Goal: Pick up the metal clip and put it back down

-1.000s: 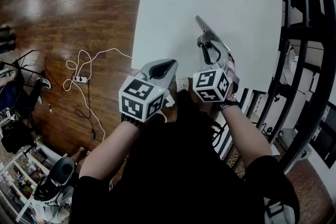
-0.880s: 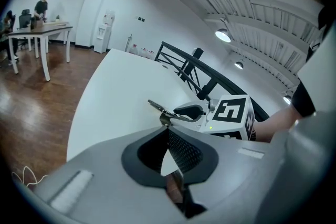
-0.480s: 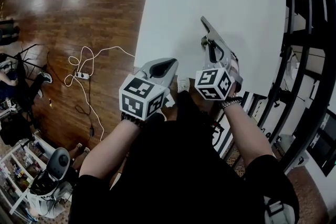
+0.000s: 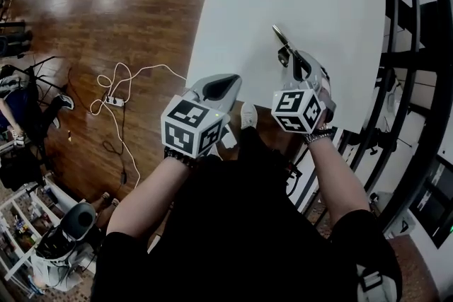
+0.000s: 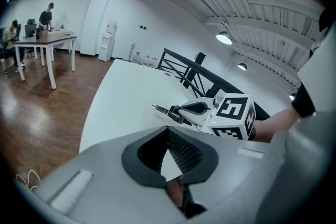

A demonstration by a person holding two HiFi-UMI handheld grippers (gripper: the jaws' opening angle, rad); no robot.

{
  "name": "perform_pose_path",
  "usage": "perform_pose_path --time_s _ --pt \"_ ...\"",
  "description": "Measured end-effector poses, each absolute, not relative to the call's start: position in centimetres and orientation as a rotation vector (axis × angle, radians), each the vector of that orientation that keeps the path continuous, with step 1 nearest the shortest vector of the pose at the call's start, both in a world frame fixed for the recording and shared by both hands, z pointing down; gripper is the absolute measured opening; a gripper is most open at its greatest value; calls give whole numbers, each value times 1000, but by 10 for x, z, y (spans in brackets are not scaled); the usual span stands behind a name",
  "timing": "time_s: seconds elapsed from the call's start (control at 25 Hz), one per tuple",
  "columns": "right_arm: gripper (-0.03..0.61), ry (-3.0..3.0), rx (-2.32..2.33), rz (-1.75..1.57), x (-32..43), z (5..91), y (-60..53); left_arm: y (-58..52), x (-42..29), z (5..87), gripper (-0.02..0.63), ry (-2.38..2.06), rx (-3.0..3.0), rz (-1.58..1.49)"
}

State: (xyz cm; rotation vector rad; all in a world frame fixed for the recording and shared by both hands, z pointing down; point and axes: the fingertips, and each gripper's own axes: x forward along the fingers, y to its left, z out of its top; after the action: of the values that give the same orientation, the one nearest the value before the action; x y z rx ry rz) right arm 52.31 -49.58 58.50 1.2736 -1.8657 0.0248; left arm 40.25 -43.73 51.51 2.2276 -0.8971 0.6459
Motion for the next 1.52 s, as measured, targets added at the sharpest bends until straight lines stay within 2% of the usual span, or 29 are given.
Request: perform_pose_path --time_s 1.52 --pt "0 -2082 1340 -223 422 423 -453 -418 351 399 15 -1037 2481 380"
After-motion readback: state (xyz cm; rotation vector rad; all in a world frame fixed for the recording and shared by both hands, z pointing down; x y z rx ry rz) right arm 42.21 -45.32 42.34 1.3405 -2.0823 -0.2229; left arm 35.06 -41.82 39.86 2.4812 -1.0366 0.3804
